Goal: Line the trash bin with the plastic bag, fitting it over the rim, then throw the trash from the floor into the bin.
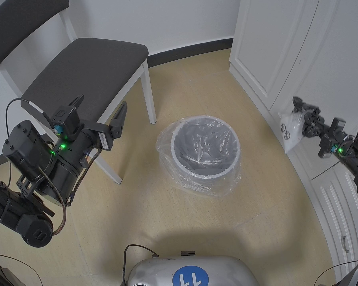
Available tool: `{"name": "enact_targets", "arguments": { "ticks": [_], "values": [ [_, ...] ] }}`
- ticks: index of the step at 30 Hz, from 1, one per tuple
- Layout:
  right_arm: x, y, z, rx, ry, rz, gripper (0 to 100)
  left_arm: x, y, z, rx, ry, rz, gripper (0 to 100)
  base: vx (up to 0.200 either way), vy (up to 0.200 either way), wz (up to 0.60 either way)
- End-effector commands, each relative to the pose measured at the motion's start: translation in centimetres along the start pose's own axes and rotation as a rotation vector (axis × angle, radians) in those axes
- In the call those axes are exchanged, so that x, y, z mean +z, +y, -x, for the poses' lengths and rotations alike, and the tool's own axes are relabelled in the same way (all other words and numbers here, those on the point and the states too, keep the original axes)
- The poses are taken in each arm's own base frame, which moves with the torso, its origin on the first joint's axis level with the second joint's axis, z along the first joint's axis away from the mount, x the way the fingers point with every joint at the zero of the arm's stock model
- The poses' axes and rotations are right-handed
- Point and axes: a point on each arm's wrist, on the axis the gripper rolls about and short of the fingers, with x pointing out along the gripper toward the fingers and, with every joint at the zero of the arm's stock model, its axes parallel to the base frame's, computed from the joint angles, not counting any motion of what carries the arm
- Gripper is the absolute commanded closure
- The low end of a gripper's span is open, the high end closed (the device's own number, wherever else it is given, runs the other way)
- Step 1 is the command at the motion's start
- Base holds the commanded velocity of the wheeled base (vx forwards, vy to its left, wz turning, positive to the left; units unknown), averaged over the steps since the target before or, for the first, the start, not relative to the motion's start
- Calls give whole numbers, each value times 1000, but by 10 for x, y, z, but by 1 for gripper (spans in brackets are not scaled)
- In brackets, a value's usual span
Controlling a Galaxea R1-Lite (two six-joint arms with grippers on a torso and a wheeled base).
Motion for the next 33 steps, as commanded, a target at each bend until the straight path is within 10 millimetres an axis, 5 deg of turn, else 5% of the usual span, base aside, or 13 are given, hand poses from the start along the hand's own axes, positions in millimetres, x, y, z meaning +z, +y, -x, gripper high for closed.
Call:
{"name": "enact_targets", "arguments": {
  "ticks": [1,10,21,27,33],
  "values": [
    [-1,-30,-33,-104,-109,189,100,13,9,5,24,-40,3,0,0,0,0],
    [27,-29,-66,-138,-165,312,100,14,15,3,44,-44,-3,0,0,0,0],
    [88,-28,-108,-151,-336,580,100,13,19,3,53,-42,-8,0,0,0,0],
    [135,-4,-126,-81,-464,689,100,9,17,2,48,-30,-11,0,0,0,0],
    [145,30,-140,-6,-467,687,100,12,18,3,51,-39,-8,0,0,0,0]
  ]
}}
